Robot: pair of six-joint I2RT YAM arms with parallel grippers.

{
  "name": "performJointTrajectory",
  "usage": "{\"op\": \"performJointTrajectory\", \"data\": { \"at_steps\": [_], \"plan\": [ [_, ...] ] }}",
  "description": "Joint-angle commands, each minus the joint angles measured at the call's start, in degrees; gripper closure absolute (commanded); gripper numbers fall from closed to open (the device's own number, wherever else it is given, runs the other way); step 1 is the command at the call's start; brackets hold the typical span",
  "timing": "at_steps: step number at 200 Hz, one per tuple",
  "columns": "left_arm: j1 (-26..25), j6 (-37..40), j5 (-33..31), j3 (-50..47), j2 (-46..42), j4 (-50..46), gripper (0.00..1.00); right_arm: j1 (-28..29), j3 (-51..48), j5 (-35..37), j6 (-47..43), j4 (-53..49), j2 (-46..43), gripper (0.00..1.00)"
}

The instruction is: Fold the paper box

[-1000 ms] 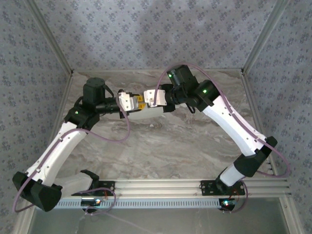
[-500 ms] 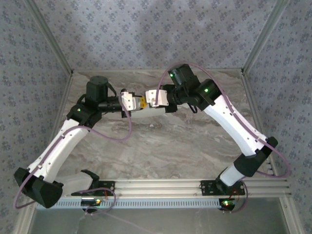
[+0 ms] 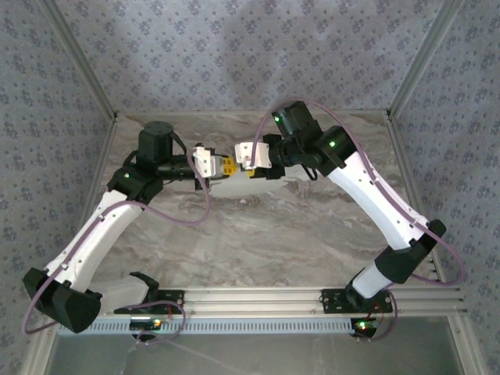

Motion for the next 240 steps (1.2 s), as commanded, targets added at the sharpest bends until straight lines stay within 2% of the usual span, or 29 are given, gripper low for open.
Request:
{"op": "performJointTrajectory", "data": {
  "at_steps": [1, 19, 34, 44, 66, 88, 99, 126, 143, 163, 189, 221, 240],
  "plan": [
    [0.30, -0.03, 3.75, 0.08, -1.19, 1.91, 1.00, -2.11, -2.54, 2.35, 0.32, 1.57, -2.84, 0.56],
    [0.35, -0.05, 3.44, -0.22, -1.57, 1.90, 1.00, -2.82, -4.34, 4.10, -0.17, 1.68, -3.96, 0.56],
    [0.36, 0.01, 2.89, -0.17, -1.57, 1.80, 1.00, -3.24, -5.33, 4.87, -0.38, 1.35, -4.88, 0.62],
    [0.47, 0.23, 2.65, -0.15, -1.57, 1.56, 1.00, -3.43, -5.80, 4.98, -0.44, 1.19, -5.49, 0.71],
    [0.82, -0.64, 2.80, -0.40, -1.61, 2.52, 1.00, -3.90, -5.77, 4.75, -0.63, 0.32, -6.17, 1.00],
    [0.99, -2.28, 1.64, -0.35, -1.48, 4.09, 1.00, -4.03, -5.11, 5.40, -1.22, -0.44, -6.18, 1.00],
    [1.47, -2.97, 0.13, -0.23, -1.74, 4.39, 0.88, -4.44, -4.61, 5.76, -0.95, -0.50, -6.54, 1.00],
    [7.79, -13.65, -1.10, -4.25, -3.99, 17.24, 0.75, -6.55, -4.27, 4.08, 0.16, 0.26, -8.87, 1.00],
    [12.70, -20.06, -1.14, -6.76, -4.21, 25.18, 0.74, -8.78, -3.83, 1.81, 0.99, 0.54, -10.31, 1.00],
    [15.77, -26.31, -0.24, -8.99, -2.82, 32.47, 0.71, -10.84, -4.26, 0.99, 1.30, 1.28, -11.83, 1.00],
    [17.09, -26.72, -0.55, -8.54, 2.00, 32.31, 0.70, -13.00, -7.78, -1.28, 4.63, 3.07, -15.43, 1.00],
    [18.76, -31.60, -2.01, -8.11, 6.32, 37.67, 0.69, -13.72, -11.80, -5.92, 15.16, 6.60, -21.60, 1.00],
    [18.68, -31.10, 3.02, -4.04, 9.98, 32.73, 0.69, -13.78, -10.91, -10.15, 20.95, 4.57, -22.67, 1.00]
  ]
}}
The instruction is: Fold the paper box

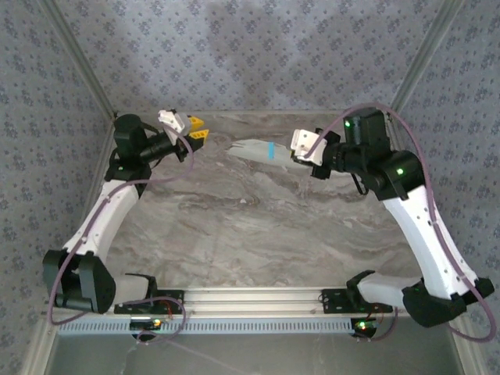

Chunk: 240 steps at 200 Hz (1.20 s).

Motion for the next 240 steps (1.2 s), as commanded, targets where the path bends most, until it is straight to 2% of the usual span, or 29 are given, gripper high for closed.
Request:
{"op": "performJointTrajectory", "data": {
  "at_steps": [1, 14, 29, 53, 69, 90, 122, 152, 184, 205, 221, 240],
  "plan": [
    [0.12, -2.21, 5.39, 4.87, 3.10, -0.39, 0.69, -0.19, 0.58, -7.65, 10.66, 0.50, -2.34, 1.00],
    [0.07, 1.57, 12.54, 8.15, 5.89, -5.81, 0.70, 0.19, 0.74, -9.28, 13.49, -0.96, -2.98, 1.00],
    [-0.23, 5.51, 20.16, 12.21, 8.18, -13.34, 0.71, 0.32, 0.38, -7.83, 15.64, -1.93, -3.61, 1.00],
    [-3.04, 11.09, 26.49, 16.30, 8.86, -24.73, 0.72, 1.09, -0.74, -2.16, 16.04, -4.15, -4.44, 1.00],
    [-6.94, 13.80, 26.91, 16.64, 8.29, -30.14, 0.72, 2.38, -1.16, 3.94, 14.88, -5.55, -4.44, 1.00],
    [-11.35, 14.49, 26.92, 15.31, 7.25, -32.37, 0.72, 3.64, -0.76, 7.80, 13.30, -7.37, -4.20, 1.00],
    [-12.56, 13.16, 24.91, 10.40, 4.55, -28.48, 0.74, 3.93, -1.16, 10.35, 11.53, -7.08, -4.33, 1.00],
    [-14.45, 14.86, 24.28, 11.22, 5.65, -29.74, 0.77, 4.26, -0.50, 9.90, 11.00, -6.43, -3.20, 1.00],
    [-12.73, 16.71, 22.53, 12.63, 5.76, -31.26, 0.84, 5.12, 0.39, 9.43, 10.33, -7.63, -3.27, 1.00],
    [-9.33, 13.73, 21.54, 9.64, 3.49, -24.88, 0.90, 5.28, 0.07, 9.24, 9.29, -8.64, -4.29, 1.00],
    [-7.15, 13.46, 19.77, 8.37, 2.14, -22.82, 0.89, 5.54, -0.04, 8.76, 8.43, -9.55, -5.03, 1.00],
    [-6.35, 13.90, 18.05, 8.40, 2.19, -22.42, 0.84, 5.84, 0.13, 7.24, 8.43, -10.26, -5.44, 1.00]
  ]
}}
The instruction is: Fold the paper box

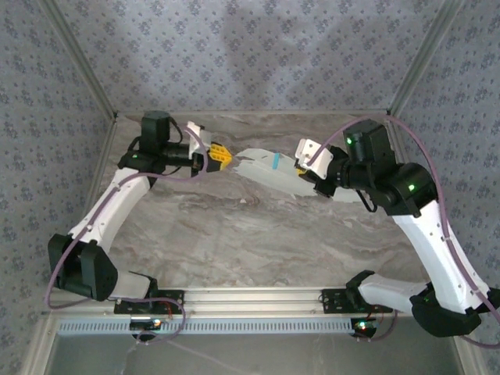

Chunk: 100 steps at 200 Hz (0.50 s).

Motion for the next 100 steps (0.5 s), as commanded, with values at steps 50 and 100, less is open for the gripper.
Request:
{"op": "performJointTrajectory", "data": {
  "at_steps": [50, 100],
  "plan": [
    [-3.94, 5.21, -0.93, 4.78, 2.22, -5.28, 0.77, 1.06, 1.46, -4.13, -0.46, -2.09, -0.84, 1.00],
    [-5.74, 5.78, 0.10, 4.99, 2.81, -6.82, 0.76, 1.32, 3.00, -4.12, -0.45, -1.48, 1.22, 1.00]
  ]
}}
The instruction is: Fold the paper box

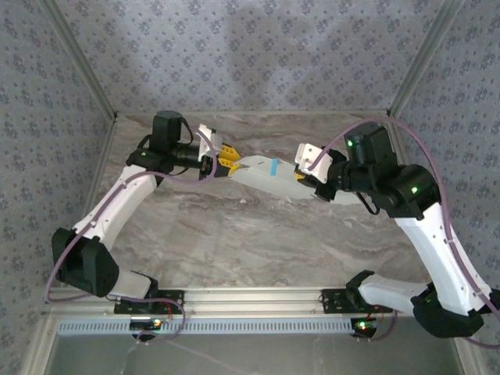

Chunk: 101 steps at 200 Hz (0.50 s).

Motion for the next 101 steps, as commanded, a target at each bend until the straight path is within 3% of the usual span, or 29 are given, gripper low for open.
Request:
{"op": "performJointTrajectory", "data": {
  "at_steps": [1, 101],
  "plan": [
    [-0.76, 2.09, 1.87, 2.42, 0.30, -2.32, 0.76, 0.47, 2.25, -1.29, -0.01, -0.08, 1.11, 1.00],
    [-2.30, 2.92, 2.26, 3.99, 3.17, -3.79, 0.77, 1.44, 5.78, -3.22, 0.30, -0.23, 4.53, 1.00]
  ]
}}
